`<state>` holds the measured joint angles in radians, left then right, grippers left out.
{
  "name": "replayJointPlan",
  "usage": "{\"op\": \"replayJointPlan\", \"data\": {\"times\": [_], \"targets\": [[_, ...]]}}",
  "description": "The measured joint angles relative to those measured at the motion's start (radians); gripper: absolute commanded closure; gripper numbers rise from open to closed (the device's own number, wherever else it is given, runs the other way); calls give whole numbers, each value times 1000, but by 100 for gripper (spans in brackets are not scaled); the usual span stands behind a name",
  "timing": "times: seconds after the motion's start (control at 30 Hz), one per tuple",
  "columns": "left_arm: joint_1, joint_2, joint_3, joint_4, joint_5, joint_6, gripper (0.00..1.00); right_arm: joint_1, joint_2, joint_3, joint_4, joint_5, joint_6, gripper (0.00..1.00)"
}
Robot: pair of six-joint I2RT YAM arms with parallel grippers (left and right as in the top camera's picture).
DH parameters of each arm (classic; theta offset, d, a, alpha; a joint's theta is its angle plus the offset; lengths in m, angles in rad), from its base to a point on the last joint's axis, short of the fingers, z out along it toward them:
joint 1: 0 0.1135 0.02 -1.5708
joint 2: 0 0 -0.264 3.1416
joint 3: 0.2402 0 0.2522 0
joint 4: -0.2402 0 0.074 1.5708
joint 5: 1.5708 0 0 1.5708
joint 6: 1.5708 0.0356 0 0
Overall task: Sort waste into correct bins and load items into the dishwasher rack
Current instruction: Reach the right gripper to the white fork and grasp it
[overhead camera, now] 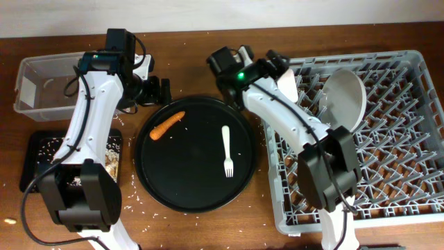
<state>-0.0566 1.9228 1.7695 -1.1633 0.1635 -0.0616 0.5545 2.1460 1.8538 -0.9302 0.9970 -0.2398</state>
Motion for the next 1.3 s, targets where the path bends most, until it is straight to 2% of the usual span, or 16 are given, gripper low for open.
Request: {"op": "replayJointPlan", "data": {"times": [0.17,0.27,0.33,0.37,0.47,0.5,0.6,0.63,0.7,0.77,0.87,1.17,1.3], "targets": [[0,0,0,0,0,0,1,24,-10,34,-19,-152,23,1],[0,0,0,1,0,0,1,23,-116,41,-225,-452,55,1],[0,0,0,-1,0,0,1,22,-175,48,-325,-647,60,9],[0,0,0,0,0,0,1,21,-192,48,-366,-829,63,16],[0,0,1,0,0,0,1,21,-191,-4,-372,-1107,113,22],[0,0,1,0,0,0,1,21,-191,-45,-363,-1155,174,25],[0,0,1,0,0,0,1,23,-190,-158,-336,-1242,302,32],[0,0,1,0,0,0,1,30,-187,-250,-269,-1284,403,38],[0,0,2,2,0,0,1,60,-188,-380,-121,-1302,535,39],[0,0,2,2,0,0,1,102,-187,-481,-45,-1289,657,39],[0,0,2,0,0,0,1,107,-187,-499,-40,-1264,745,39],[0,0,2,0,0,0,1,60,-125,-499,3,-1295,817,51],[0,0,2,0,0,0,1,45,-121,-496,96,-1318,840,55]]}}
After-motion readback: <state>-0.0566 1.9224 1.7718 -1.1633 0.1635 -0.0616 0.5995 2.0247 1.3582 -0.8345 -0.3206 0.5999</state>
